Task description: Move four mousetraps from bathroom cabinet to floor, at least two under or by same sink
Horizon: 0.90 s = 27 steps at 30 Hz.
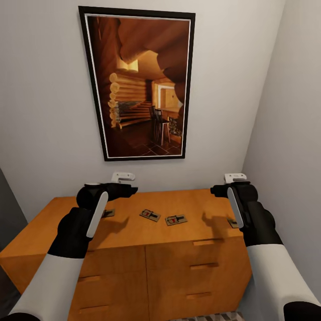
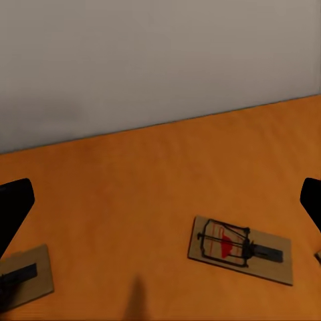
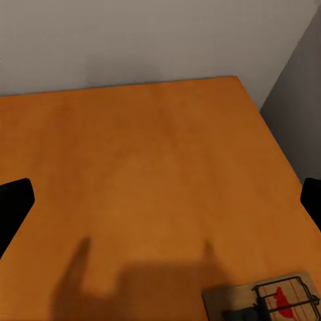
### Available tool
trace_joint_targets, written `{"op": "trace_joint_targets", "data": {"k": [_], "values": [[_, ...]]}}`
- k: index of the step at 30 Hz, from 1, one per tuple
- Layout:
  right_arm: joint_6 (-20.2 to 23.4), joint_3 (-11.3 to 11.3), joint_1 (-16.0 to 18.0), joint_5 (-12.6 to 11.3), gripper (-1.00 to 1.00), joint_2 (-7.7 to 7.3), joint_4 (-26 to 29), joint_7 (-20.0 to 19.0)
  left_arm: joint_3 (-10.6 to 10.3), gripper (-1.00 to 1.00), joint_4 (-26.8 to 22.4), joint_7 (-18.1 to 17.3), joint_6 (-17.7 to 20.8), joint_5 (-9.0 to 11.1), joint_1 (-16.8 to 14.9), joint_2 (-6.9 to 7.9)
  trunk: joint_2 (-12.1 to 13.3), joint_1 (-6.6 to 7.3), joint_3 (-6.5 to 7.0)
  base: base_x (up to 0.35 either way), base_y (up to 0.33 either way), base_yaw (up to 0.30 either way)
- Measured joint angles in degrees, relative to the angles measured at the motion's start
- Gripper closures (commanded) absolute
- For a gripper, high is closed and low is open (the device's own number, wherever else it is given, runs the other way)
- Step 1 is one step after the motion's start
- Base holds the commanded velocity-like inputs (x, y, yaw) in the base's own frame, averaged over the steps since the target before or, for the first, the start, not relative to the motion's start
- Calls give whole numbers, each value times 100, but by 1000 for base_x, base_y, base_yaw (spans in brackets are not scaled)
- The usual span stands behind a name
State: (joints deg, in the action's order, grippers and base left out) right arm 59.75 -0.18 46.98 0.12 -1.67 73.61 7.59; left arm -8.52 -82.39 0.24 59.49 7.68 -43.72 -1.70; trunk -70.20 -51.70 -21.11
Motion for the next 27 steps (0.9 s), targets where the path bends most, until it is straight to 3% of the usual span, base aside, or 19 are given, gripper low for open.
{"op": "trace_joint_targets", "data": {"k": [5,8,14,18,22,27], "values": [[0,30,-1,3,-100,1,0,-4,5,-100,118,4,-3,-6,0,4,0,0,0,0,0,0],[-3,162,-1,8,-100,7,1,-10,18,-100,218,6,-5,-14,0,22,0,0,0,0,0,0],[-3,746,-1,-21,-100,19,-9,-16,184,-100,339,7,-1,-26,-1,137,0,0,0,0,0,0],[-2,1321,-2,-62,-100,46,-47,-53,468,-100,372,9,3,-30,-1,307,0,0,0,0,0,0],[-1,1810,-1,-117,-100,177,-90,-175,697,-100,386,8,4,-11,-1,524,0,0,0,0,0,0],[0,2076,-1,-179,-100,312,-114,-403,802,-100,387,5,5,15,-1,741,0,0,0,0,0,0]]}}
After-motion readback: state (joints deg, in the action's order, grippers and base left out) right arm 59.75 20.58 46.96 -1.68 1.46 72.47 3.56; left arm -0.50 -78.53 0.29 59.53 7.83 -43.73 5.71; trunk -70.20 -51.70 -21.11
